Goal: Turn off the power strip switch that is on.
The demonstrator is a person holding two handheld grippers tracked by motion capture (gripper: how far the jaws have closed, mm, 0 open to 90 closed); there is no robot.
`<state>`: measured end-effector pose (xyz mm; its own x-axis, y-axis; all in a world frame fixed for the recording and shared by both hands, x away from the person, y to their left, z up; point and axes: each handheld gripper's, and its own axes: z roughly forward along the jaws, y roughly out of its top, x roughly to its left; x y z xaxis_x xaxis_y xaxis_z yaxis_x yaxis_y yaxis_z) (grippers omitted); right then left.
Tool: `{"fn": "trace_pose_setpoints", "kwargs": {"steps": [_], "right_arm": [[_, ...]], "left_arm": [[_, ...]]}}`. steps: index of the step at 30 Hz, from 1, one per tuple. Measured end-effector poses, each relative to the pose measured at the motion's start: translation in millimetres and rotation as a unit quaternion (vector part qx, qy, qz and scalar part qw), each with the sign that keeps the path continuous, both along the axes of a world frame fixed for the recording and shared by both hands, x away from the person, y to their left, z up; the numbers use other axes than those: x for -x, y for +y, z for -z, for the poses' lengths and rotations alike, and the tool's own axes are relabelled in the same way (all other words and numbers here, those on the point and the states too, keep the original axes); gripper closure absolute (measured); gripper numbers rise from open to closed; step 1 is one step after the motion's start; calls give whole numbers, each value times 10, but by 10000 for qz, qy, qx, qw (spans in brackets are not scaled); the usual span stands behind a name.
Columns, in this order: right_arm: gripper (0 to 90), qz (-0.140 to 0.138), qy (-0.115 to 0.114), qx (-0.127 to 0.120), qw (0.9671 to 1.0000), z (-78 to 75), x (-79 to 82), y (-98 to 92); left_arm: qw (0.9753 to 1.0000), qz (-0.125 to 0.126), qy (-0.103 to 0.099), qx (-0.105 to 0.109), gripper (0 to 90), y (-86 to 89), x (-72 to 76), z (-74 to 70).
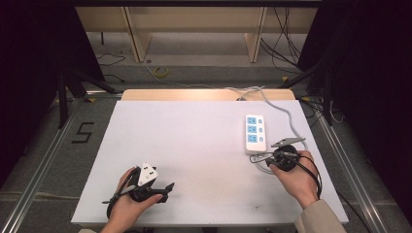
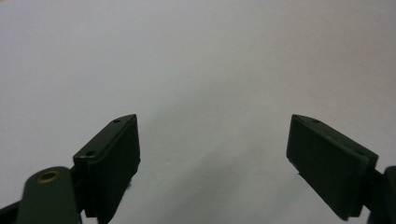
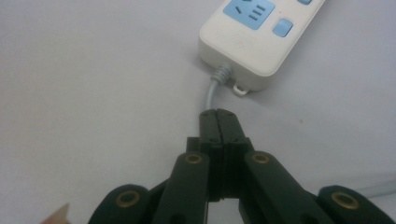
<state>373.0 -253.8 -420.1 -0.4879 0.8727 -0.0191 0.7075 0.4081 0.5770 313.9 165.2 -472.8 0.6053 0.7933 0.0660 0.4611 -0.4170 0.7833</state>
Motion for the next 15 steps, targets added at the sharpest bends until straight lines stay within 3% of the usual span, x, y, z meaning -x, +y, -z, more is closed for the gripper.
{"fn": "trace_pose_setpoints", "kwargs": {"steps": [15], "right_arm": [[900,97,39,-22,9999,-14,-92,-20]], "left_arm": [[10000,-7,8,-20,173,0,0,6]]}}
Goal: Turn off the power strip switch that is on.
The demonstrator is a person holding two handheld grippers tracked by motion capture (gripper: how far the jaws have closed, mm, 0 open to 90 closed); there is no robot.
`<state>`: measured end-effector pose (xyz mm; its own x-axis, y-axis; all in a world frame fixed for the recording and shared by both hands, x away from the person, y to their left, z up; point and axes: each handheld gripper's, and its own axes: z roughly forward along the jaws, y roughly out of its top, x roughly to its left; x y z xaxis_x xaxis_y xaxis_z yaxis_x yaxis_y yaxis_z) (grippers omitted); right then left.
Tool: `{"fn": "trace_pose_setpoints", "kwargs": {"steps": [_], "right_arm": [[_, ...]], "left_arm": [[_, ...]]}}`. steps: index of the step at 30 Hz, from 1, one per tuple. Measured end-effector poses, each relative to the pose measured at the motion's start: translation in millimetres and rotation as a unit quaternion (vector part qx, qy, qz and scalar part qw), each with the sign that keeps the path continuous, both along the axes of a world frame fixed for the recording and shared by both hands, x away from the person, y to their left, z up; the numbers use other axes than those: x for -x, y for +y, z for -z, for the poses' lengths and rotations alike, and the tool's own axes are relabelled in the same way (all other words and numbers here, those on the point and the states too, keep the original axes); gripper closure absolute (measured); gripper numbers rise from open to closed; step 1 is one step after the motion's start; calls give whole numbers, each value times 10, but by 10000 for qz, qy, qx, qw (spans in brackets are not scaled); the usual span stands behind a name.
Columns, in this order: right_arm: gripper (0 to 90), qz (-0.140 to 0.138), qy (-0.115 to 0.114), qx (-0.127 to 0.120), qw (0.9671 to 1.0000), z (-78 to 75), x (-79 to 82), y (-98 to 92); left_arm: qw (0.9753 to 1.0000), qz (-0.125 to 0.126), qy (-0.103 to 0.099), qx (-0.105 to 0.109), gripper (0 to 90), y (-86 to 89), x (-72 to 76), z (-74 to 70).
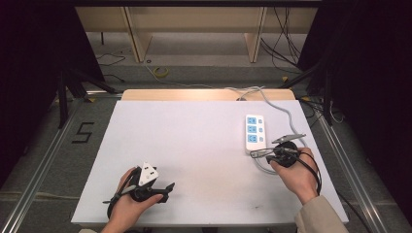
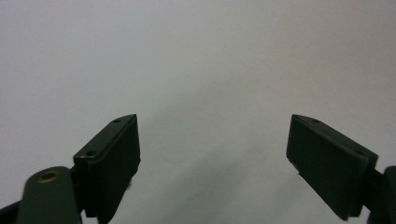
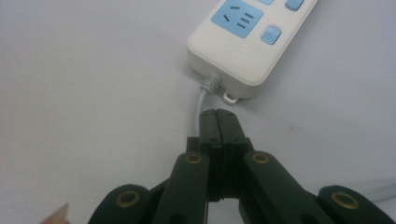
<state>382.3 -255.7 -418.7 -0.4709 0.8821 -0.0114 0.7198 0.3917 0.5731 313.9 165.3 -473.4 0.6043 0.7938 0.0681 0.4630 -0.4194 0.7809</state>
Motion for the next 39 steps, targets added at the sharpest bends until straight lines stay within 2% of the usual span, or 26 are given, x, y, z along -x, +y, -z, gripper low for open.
{"fn": "trace_pose_setpoints", "kwargs": {"steps": [6,31,39], "right_arm": [[900,-22,21,4,10000,-10,-56,36],[900,7,123,130,9998,-2,-215,60],[900,-112,8,226,9997,4,-254,76]], "left_arm": [[10000,-51,-8,28,174,12,12,-3],[10000,-1,-14,14,176,-46,0,-2],[10000,9,-24,20,178,-57,-4,-1]]}}
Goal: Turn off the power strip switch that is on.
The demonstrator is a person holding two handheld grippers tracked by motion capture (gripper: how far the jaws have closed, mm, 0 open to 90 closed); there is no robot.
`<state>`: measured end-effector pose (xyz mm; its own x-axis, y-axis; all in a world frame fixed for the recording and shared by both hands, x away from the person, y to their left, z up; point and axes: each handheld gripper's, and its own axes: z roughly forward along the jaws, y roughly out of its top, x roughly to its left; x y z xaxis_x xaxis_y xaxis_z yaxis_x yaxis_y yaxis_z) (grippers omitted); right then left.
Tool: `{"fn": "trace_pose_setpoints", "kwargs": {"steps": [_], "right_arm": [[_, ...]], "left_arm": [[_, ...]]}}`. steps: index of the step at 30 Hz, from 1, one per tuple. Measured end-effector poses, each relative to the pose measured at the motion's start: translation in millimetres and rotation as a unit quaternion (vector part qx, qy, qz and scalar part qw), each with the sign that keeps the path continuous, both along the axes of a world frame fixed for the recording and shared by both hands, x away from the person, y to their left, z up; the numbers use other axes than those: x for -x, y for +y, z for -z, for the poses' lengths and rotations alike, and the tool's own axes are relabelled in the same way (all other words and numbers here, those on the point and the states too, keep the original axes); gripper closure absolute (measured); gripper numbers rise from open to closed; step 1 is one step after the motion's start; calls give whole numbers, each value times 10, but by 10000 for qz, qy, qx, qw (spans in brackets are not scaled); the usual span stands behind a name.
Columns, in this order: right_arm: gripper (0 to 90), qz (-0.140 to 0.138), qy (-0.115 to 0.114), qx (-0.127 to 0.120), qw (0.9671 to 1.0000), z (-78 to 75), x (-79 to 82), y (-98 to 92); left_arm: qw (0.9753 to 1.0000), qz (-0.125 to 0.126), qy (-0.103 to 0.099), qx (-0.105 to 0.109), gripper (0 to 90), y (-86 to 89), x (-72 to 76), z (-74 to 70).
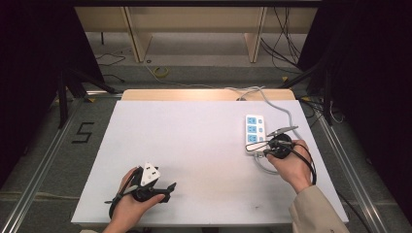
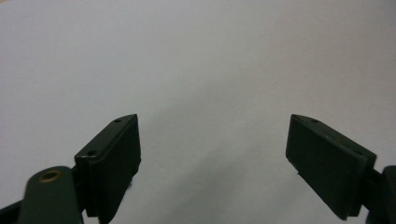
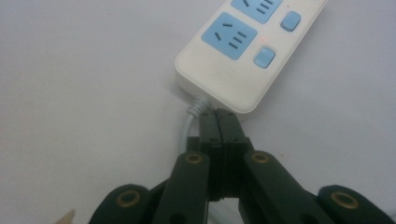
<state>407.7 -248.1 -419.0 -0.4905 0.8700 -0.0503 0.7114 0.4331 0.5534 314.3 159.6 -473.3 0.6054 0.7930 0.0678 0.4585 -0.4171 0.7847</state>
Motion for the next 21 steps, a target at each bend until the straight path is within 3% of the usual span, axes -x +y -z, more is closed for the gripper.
{"fn": "trace_pose_setpoints", "kwargs": {"steps": [9,21], "right_arm": [[900,-44,38,108,9999,-5,-63,50],[900,116,46,40,9999,-62,-158,57]], "left_arm": [[10000,-17,-15,4,177,3,-6,-3],[10000,-30,-30,23,178,6,-2,-8]]}}
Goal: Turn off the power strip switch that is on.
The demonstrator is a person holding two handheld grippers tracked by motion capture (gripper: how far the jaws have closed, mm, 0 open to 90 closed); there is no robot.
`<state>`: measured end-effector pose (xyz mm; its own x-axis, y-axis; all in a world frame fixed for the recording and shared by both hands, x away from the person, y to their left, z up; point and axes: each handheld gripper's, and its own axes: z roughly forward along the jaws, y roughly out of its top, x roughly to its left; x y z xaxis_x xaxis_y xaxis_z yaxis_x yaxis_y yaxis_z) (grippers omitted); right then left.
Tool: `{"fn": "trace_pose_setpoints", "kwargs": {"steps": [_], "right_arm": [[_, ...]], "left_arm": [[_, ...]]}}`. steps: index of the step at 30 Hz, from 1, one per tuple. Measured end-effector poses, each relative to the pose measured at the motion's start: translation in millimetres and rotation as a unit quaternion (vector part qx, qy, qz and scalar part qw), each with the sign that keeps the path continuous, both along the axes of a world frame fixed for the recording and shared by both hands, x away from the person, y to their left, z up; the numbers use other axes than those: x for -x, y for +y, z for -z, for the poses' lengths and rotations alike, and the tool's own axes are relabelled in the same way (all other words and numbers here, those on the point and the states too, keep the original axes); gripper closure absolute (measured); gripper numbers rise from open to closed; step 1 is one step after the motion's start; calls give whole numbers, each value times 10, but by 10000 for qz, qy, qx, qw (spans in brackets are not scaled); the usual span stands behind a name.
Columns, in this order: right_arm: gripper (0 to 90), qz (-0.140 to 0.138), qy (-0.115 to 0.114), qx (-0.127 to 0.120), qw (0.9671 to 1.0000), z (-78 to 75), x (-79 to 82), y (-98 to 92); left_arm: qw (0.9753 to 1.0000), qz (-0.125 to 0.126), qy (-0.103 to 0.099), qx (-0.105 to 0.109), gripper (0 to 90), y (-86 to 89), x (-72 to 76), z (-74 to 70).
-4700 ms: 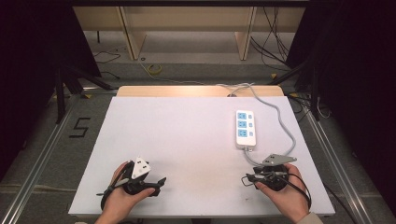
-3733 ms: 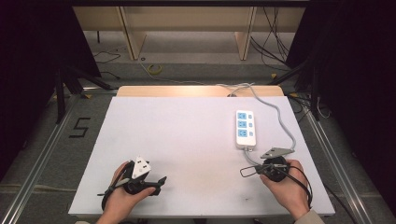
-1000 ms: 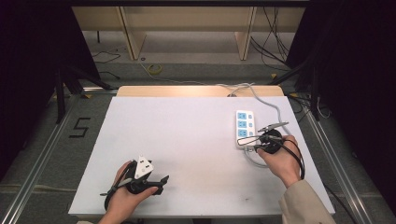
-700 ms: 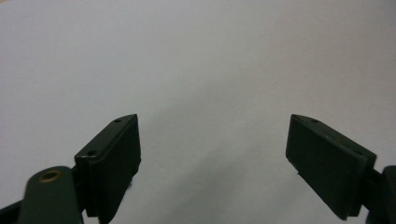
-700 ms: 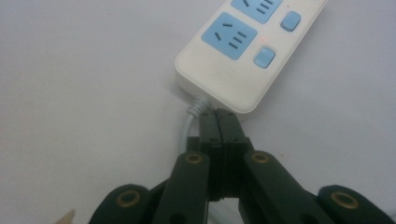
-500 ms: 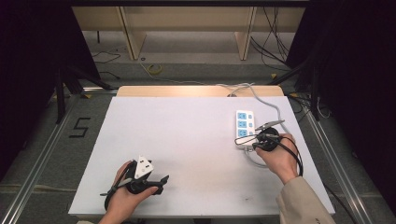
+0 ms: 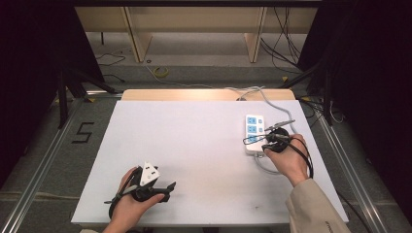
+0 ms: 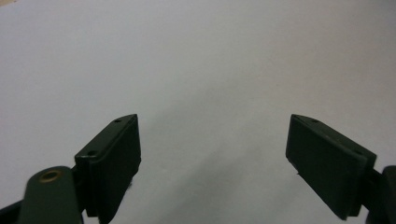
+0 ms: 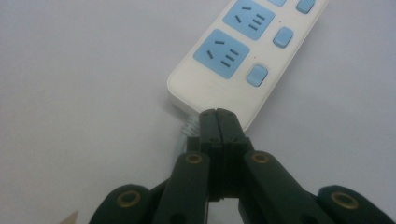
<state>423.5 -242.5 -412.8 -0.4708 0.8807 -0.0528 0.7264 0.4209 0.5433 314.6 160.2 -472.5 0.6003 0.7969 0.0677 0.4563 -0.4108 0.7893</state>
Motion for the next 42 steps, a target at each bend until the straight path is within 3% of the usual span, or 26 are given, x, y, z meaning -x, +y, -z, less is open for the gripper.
{"fn": "trace_pose_setpoints", "kwargs": {"steps": [22,42], "right_arm": [[900,91,90,96,9999,-41,-177,27],[900,226,176,28,9996,-62,-325,39]], "left_arm": [[10000,53,-22,-28,179,-15,1,-6],[10000,62,-25,-31,180,-18,-2,-7]]}}
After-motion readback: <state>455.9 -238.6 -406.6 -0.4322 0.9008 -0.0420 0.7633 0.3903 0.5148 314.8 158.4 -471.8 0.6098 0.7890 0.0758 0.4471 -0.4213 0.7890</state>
